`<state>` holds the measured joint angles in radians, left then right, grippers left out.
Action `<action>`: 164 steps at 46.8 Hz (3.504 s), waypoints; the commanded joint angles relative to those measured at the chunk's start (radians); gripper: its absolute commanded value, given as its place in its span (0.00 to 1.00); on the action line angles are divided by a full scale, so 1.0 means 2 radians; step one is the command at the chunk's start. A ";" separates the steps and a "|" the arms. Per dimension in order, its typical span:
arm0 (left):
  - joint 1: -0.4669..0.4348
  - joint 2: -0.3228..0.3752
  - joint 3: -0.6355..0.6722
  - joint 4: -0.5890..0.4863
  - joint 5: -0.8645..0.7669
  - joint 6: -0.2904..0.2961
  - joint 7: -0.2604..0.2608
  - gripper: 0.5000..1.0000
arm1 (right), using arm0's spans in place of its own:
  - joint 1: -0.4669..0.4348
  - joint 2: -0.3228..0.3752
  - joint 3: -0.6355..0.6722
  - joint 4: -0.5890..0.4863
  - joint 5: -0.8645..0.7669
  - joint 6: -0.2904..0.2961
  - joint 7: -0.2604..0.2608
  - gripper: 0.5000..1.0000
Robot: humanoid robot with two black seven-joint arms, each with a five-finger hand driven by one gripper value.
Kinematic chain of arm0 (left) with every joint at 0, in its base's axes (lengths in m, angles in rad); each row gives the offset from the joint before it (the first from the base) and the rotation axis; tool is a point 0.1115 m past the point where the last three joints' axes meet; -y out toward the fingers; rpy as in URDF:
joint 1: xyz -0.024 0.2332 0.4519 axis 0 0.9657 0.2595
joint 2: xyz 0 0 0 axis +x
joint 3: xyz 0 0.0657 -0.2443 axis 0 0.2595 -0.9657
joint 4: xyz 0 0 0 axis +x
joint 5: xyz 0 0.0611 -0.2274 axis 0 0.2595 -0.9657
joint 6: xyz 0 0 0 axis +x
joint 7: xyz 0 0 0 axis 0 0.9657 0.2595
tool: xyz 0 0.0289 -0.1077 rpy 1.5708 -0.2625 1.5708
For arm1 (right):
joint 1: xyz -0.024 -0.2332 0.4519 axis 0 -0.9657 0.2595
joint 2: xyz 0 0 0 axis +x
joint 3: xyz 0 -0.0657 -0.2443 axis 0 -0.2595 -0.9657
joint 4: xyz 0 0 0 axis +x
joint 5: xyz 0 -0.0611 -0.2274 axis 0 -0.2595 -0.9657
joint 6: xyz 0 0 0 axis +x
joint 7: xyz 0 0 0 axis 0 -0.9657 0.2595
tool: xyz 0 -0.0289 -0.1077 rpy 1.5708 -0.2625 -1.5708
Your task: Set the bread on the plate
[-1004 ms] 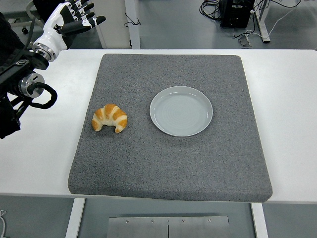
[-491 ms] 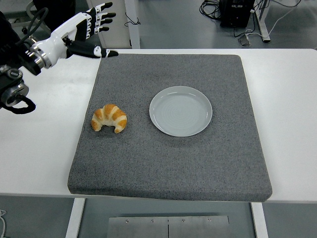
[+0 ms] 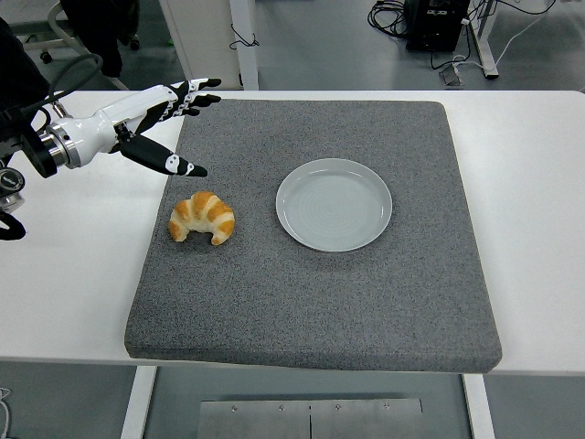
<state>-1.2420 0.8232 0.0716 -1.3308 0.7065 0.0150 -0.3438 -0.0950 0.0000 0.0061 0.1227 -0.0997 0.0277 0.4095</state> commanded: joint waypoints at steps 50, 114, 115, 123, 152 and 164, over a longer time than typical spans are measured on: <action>-0.046 0.043 0.118 -0.028 0.033 0.006 0.001 0.94 | 0.001 0.000 0.000 0.000 0.000 0.000 0.000 1.00; 0.013 -0.085 0.181 0.026 0.074 0.223 0.019 0.87 | 0.001 0.000 0.000 0.000 0.000 0.000 0.000 1.00; 0.015 -0.086 0.181 0.026 0.074 0.223 0.019 0.87 | 0.001 0.000 0.000 0.000 0.000 0.000 0.000 1.00; 0.018 -0.086 0.181 0.032 0.079 0.227 0.019 0.82 | 0.000 0.000 0.000 0.000 0.000 0.000 0.000 1.00; 0.030 -0.105 0.177 0.059 0.105 0.233 0.018 0.45 | 0.001 0.000 0.000 0.000 0.000 0.000 0.000 1.00; 0.025 -0.103 0.174 0.058 0.105 0.227 0.019 0.17 | 0.000 0.000 0.000 0.000 0.000 0.000 0.000 1.00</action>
<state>-1.1901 0.6164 0.4216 -1.2135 0.9159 0.4715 -0.3057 -0.0941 0.0000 0.0061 0.1227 -0.0997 0.0274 0.4096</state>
